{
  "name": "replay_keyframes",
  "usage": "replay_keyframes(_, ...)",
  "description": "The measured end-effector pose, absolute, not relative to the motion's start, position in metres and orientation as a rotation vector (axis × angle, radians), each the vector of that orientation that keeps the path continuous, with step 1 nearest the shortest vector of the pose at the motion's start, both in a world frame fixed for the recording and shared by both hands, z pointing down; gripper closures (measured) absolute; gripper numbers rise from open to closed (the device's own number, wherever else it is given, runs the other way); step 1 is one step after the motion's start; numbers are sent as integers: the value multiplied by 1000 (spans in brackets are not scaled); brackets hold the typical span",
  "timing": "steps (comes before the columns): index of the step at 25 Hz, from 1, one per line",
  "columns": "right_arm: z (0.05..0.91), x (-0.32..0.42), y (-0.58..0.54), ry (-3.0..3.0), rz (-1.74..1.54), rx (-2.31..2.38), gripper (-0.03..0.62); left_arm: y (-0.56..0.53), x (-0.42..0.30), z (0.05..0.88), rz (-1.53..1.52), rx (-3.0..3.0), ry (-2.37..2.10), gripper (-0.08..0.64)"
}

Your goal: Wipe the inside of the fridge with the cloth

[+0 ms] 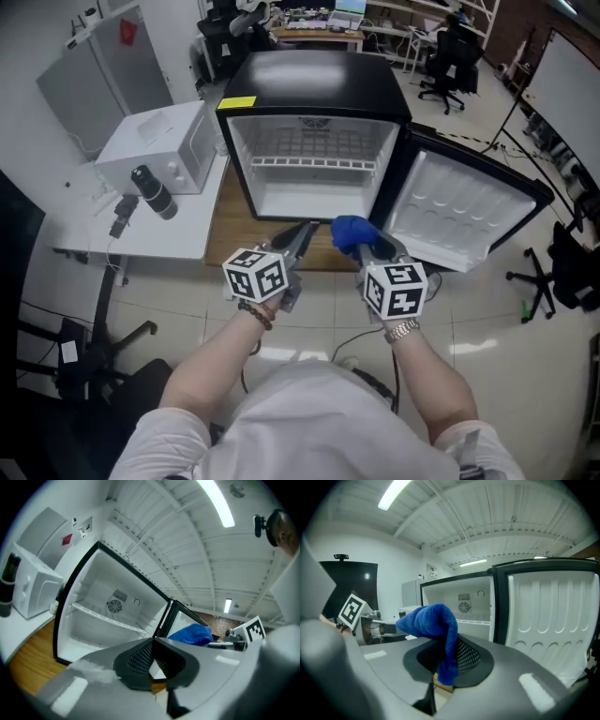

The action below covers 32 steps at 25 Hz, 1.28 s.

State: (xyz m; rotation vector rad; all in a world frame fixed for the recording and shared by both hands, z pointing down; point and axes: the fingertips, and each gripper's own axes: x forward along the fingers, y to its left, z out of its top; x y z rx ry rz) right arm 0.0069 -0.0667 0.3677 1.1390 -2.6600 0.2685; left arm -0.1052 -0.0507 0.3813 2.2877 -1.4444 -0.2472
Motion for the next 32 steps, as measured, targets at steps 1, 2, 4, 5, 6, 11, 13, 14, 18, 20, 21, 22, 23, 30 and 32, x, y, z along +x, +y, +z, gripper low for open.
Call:
replay_keyframes(1, 364, -1, -61, -2667, 265, 1140, 552, -43, -112, 375, -218, 2313, -1470, 566)
replay_keyframes(2, 361, -7, -56, -2673, 262, 1143, 552, -35, -118, 368, -190, 2338, -1496, 566)
replay_keyframes(4, 354, -19, -47, -2684, 255, 1152, 552, -21, -128, 356, -149, 2384, -1540, 566)
replay_keyframes(5, 352, -24, -43, -2689, 252, 1157, 552, -14, -132, 350, -136, 2408, -1557, 566)
replay_keyframes(6, 350, -28, -38, -2694, 250, 1163, 552, -8, -135, 344, -126, 2432, -1573, 566)
replay_keyframes(11, 343, -46, -19, -2716, 224, 1185, 552, 17, -148, 324, -52, 2513, -1647, 566)
replay_keyframes(13, 340, -51, -13, -2722, 211, 1190, 552, 23, -153, 318, -47, 2529, -1668, 566)
replay_keyframes(14, 338, -53, -11, -2726, 204, 1194, 552, 25, -156, 317, -42, 2536, -1679, 566)
replay_keyframes(18, 332, -60, -4, -2735, 186, 1209, 552, 31, -164, 314, -12, 2541, -1703, 566)
replay_keyframes(20, 332, -62, -1, -2733, 184, 1214, 552, 32, -167, 315, -10, 2537, -1704, 566)
replay_keyframes(21, 333, -63, 0, -2731, 185, 1216, 552, 33, -168, 316, -7, 2535, -1703, 566)
replay_keyframes(22, 333, -63, 0, -2729, 186, 1218, 552, 33, -168, 316, -3, 2536, -1702, 566)
replay_keyframes(23, 334, -63, 1, -2726, 186, 1221, 552, 33, -168, 316, 1, 2538, -1701, 566)
replay_keyframes(30, 336, -63, 4, -2718, 186, 1234, 552, 36, -164, 319, 38, 2564, -1691, 565)
replay_keyframes(32, 336, -63, 5, -2718, 183, 1235, 552, 36, -164, 320, 40, 2561, -1690, 565)
